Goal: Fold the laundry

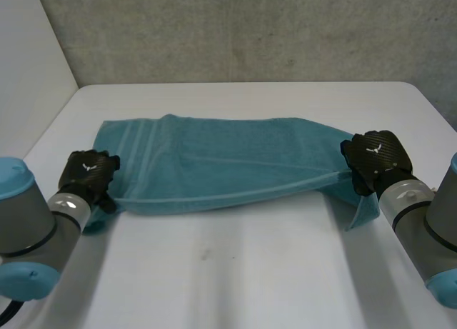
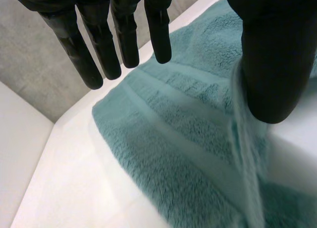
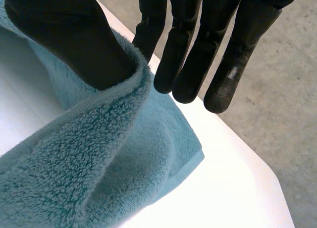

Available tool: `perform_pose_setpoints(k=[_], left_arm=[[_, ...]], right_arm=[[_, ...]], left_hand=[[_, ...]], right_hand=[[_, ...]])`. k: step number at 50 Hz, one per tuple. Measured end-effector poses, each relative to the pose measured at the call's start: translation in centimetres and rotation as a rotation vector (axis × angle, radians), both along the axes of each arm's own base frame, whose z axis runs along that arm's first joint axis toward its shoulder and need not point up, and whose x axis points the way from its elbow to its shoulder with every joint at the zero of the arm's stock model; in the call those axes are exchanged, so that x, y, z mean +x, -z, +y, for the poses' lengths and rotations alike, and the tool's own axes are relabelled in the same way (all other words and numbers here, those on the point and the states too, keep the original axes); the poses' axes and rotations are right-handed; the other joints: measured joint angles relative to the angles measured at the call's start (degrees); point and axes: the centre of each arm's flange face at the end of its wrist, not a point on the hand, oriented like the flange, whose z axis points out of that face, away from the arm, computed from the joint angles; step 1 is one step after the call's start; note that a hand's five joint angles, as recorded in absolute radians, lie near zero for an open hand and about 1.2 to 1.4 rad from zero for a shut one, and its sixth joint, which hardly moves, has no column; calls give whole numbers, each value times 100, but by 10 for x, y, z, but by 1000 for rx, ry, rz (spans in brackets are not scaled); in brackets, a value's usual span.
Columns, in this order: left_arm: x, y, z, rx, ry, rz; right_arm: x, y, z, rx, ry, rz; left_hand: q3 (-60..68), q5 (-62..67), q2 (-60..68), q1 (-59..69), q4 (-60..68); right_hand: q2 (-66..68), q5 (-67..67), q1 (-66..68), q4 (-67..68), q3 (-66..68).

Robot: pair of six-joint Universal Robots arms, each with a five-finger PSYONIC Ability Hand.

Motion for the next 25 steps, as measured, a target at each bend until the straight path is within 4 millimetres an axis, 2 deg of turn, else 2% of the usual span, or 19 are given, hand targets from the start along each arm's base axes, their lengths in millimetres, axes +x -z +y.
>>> perform_pose_setpoints(k=[9,16,18,20,22,25], left_arm=[[16,-8,17,54,-41,-9],[28,-1,14,81,-78,-16],[31,1,11,86,-90,-20],[34,3,7,86,-101,-23],[39,3,2,83,-114,-27],[40,3,1,78,-118,-28]], right_arm=[[-3,2,-1,8,14,3],[-2,3,1,10,10,3],[-2,3,1,11,10,4],[-3,3,1,11,10,4],[-3,2,1,10,11,4],[-3,1,0,8,12,5]], left_hand=[[-88,-118,-88,-55,-95],[-88,-117,-88,-55,-95],[169,221,221,229,204],[1288,1365,1401,1525,1370],[3230,3285,3276,3679,3330],[3921,3882,3972,3980,3998]], right_hand=[[0,0,0,0,1],[0,0,0,0,1],[0,0,0,0,1],[0,0,0,0,1],[0,0,0,0,1],[0,0,0,0,1]])
